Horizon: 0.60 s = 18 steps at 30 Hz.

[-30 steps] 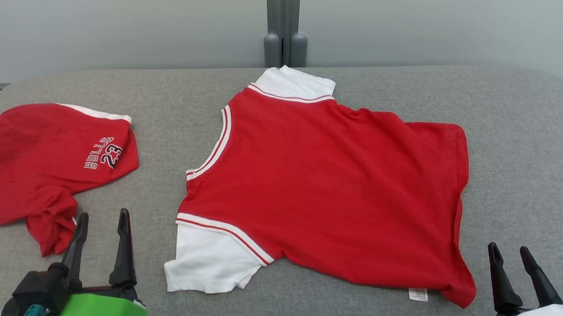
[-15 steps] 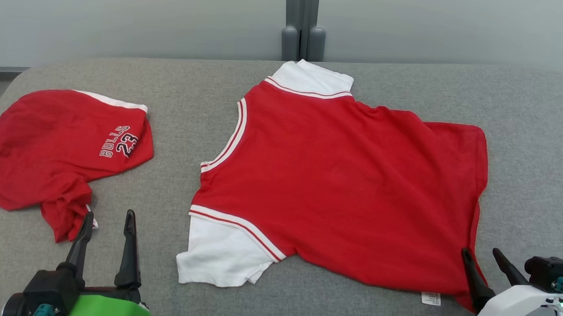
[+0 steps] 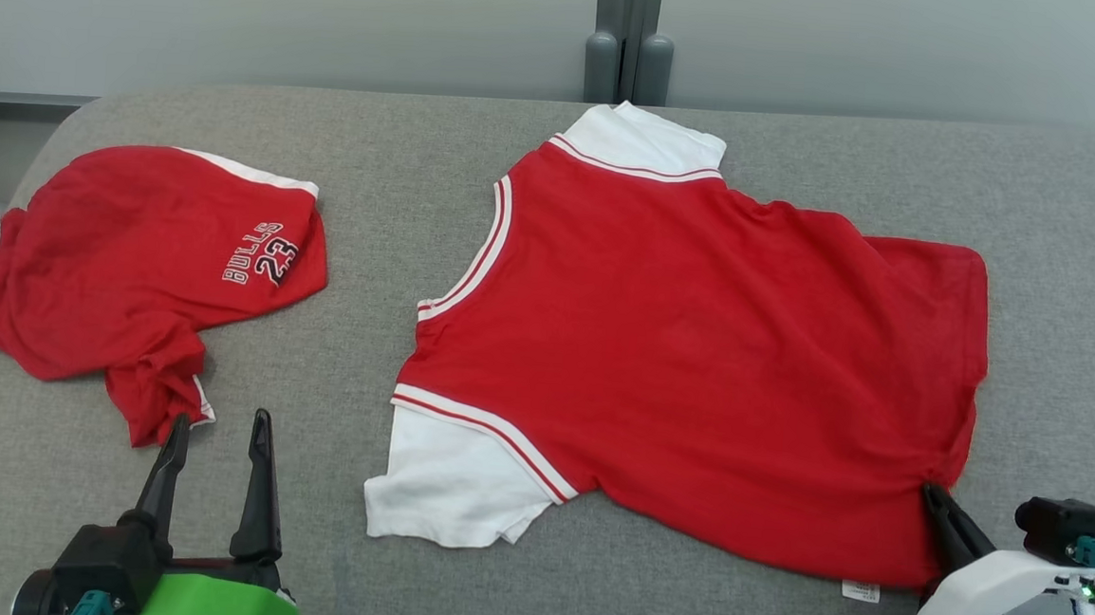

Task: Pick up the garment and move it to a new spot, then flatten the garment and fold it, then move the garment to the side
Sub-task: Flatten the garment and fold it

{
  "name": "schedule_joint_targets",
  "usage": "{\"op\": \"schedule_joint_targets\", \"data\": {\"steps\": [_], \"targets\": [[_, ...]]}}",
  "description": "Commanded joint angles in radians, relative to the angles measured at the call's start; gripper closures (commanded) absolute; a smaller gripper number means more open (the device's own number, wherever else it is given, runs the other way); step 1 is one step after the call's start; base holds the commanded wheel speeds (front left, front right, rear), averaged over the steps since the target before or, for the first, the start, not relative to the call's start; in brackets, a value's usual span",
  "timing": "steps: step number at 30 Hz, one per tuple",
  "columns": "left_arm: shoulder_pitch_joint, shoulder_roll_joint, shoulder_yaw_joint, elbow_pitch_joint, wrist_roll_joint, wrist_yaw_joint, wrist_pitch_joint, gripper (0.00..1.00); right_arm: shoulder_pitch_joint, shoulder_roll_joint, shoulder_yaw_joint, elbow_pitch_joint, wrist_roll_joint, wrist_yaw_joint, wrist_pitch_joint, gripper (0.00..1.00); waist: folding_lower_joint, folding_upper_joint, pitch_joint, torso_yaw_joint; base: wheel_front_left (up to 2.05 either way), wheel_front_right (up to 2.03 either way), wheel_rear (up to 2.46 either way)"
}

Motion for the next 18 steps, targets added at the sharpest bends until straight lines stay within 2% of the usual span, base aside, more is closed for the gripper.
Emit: {"op": "schedule_joint_targets", "data": {"steps": [1, 10, 18], "targets": [[-0.007, 0.001, -0.002, 0.004, -0.003, 0.006, 0.000, 0.00, -0.019, -0.007, 0.003, -0.005, 0.008, -0.001, -0.012, 1.00, 0.0001, 0.0000, 0.000, -0.001, 0.00, 0.00, 0.00], [-0.032, 0.001, -0.035, 0.013, -0.002, 0.006, 0.000, 0.00, -0.192, -0.041, 0.020, 0.004, 0.037, -0.001, -0.021, 1.00, 0.0001, 0.0000, 0.022, 0.010, 0.00, 0.00, 0.00], [-0.074, 0.001, -0.080, 0.036, -0.014, 0.010, 0.000, 0.00, -0.396, -0.061, 0.030, 0.182, 0.058, -0.001, -0.016, 1.00, 0.0001, 0.0000, 0.075, 0.041, 0.00, 0.00, 0.00]]}}
